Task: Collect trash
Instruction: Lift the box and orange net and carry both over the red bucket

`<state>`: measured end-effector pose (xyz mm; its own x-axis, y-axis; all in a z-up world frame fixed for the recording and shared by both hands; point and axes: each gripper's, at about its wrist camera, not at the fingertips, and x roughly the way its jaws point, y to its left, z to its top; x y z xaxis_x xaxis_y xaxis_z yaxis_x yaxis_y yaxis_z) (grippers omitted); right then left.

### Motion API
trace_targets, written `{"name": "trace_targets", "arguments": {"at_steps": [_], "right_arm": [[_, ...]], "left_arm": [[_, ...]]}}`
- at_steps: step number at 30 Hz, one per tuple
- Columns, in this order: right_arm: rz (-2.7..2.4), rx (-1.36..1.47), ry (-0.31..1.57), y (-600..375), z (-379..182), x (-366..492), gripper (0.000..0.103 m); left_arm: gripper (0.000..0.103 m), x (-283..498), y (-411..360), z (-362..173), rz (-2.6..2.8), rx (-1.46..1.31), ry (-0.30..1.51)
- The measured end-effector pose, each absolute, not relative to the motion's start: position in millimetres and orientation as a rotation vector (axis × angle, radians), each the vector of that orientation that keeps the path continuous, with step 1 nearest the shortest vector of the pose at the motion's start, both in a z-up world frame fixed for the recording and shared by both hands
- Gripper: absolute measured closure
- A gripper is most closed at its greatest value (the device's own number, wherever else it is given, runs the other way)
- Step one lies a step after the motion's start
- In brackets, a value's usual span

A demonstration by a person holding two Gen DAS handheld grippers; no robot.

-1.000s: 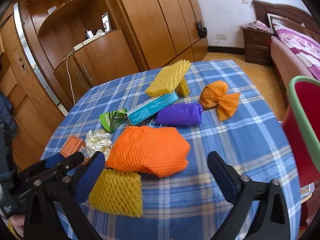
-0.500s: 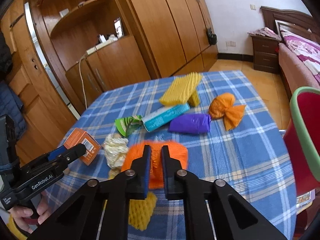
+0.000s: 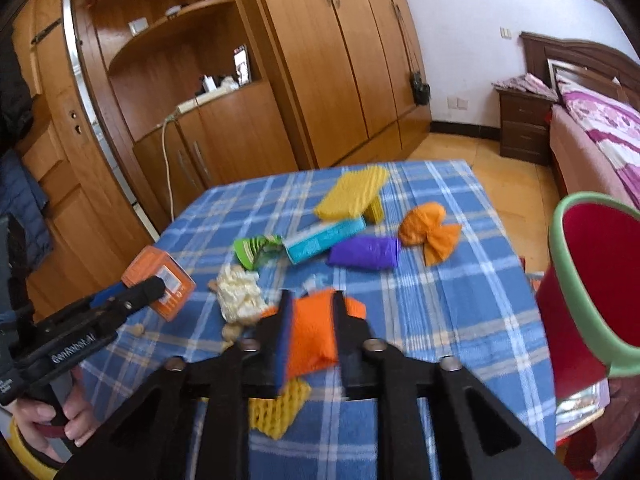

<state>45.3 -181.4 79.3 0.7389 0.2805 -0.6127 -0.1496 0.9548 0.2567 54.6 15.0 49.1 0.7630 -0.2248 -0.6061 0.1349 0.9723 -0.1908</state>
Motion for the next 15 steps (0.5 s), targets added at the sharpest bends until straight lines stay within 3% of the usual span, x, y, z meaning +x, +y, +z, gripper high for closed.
{"name": "trace_targets", "arguments": {"at_steps": [10,12,14,15], "right_arm": [[0.248,0.239,0.839,-173,40,63,0.071],[0.266,0.235,0.845,-170,34,65,0.077],[0.278,0.205,0.838,-165,34,64,0.095],[0.288,0.198,0.832,-163,34,63,0.097]], "left_arm": [[0.050,55,15,41,-0.190,-0.142,0.696],[0.050,56,14,39,-0.193,-0.141,0.701],[0.050,56,13,39,-0.194,-0.138,0.703],[0.050,56,13,39,-0.195,-0.139,0.703]]}}
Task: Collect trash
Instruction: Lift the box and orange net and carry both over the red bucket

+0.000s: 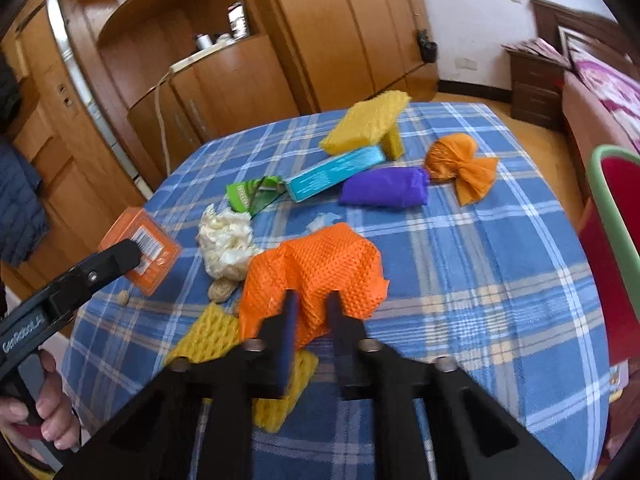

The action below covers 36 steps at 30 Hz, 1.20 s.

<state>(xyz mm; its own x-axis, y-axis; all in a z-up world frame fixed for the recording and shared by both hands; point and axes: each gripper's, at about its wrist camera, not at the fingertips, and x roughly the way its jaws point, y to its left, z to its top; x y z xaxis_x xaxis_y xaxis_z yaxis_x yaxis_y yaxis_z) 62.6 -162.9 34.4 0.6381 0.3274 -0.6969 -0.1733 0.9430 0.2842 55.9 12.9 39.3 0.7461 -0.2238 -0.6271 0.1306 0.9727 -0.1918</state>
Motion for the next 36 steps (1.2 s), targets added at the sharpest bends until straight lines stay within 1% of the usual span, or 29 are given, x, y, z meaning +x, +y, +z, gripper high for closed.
{"name": "trace_targets", "arguments": {"at_steps": [2,4,13,19,26,36], "right_arm": [[0.299,0.188,0.810,-161,39,59,0.100],[0.293,0.169,0.780,-160,46,54,0.101],[0.264,0.179,0.652,-181,92,30,0.101],[0.225,0.193,0.604,-206,116,17,0.101],[0.146,0.197,0.599,-237,129,5,0.101],[0.017,0.219,0.588,-303,133,-7,0.101]], "left_arm": [[0.050,55,12,40,-0.198,-0.141,0.699],[0.050,54,11,42,-0.202,-0.140,0.695],[0.050,45,0,57,-0.255,-0.126,0.670],[0.050,39,-18,72,-0.314,-0.117,0.660],[0.050,37,-45,84,-0.390,-0.111,0.678],[0.050,46,-111,86,-0.482,-0.064,0.708]]}}
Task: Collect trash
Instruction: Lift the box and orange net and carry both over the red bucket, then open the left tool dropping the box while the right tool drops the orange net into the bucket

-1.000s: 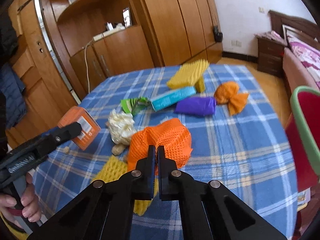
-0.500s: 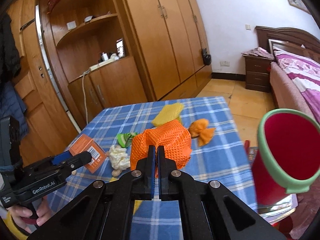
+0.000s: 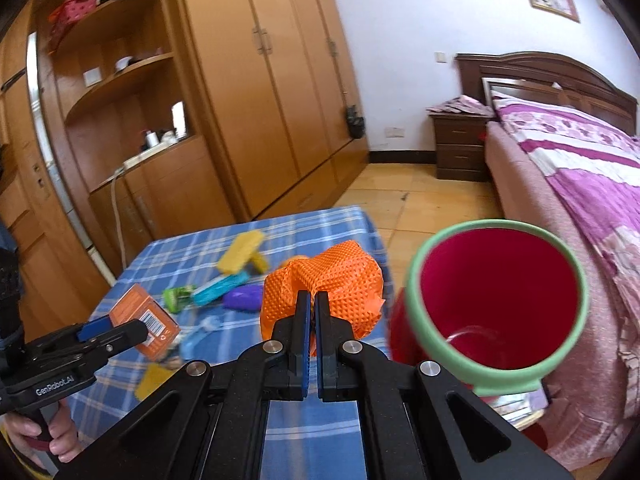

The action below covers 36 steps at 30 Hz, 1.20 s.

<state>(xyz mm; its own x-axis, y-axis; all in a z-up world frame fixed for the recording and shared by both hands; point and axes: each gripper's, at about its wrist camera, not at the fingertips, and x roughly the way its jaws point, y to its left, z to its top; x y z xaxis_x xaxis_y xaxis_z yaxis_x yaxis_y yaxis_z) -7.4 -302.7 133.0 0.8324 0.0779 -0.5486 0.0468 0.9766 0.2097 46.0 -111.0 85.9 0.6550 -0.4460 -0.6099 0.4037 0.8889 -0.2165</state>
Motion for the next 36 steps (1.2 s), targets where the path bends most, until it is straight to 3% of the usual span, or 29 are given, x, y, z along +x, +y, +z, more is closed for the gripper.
{"name": "trace_targets", "arguments": {"at_steps": [30,36], "right_arm": [[-0.222,0.367,0.646,-476,80,-7,0.097],[-0.240,0.382,0.620,-487,81,-13,0.075]], "left_arm": [[0.050,99,-351,53,-0.749,0.168,0.760],[0.045,100,-361,51,-0.764,0.192,0.752]]}}
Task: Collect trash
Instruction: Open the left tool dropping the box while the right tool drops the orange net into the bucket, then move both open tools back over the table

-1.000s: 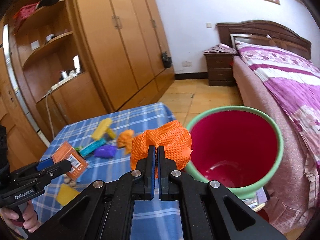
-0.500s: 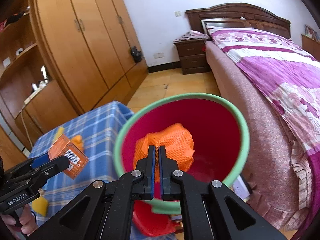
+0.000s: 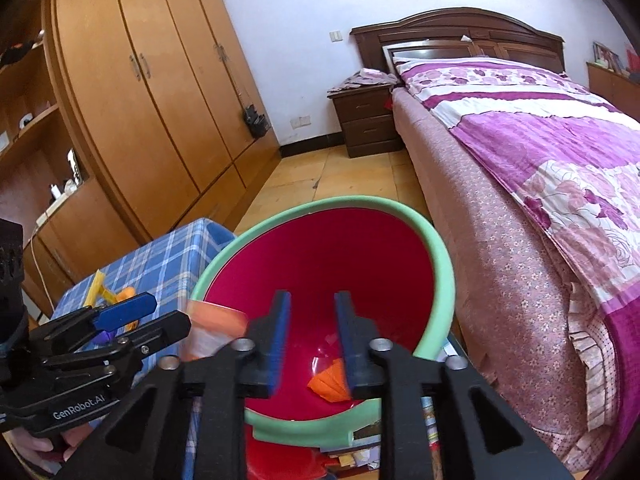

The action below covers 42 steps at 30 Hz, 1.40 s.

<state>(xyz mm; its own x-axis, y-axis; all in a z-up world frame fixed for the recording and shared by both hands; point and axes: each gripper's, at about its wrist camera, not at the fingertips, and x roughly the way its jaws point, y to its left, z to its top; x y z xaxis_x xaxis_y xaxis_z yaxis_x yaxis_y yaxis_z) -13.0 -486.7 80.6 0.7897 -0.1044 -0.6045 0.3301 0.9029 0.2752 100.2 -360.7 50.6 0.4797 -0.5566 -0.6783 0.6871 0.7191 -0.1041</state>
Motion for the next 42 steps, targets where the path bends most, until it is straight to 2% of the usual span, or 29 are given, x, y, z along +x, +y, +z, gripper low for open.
{"name": "trace_targets", "arguments": {"at_steps": [12,17,27,31,42], "right_arm": [[-0.221,0.424,0.616,-469,90,-23,0.072],[-0.190,0.430,0.611,-447,96,-29,0.056],[-0.107,0.440,0.617,-398,100,-33,0.052],[-0.079,0.438,0.627,-378,98,-32,0.047],[-0.011,0.442,0.680,-328,84,-24,0.046]], "left_arm": [[0.045,90,-322,59,-0.721,0.127,0.787],[0.045,83,-293,64,-0.689,0.106,0.788],[0.045,76,-227,68,-0.586,0.069,0.788],[0.045,76,-200,66,-0.543,0.051,0.789],[0.044,78,-129,57,-0.401,0.007,0.778]]}}
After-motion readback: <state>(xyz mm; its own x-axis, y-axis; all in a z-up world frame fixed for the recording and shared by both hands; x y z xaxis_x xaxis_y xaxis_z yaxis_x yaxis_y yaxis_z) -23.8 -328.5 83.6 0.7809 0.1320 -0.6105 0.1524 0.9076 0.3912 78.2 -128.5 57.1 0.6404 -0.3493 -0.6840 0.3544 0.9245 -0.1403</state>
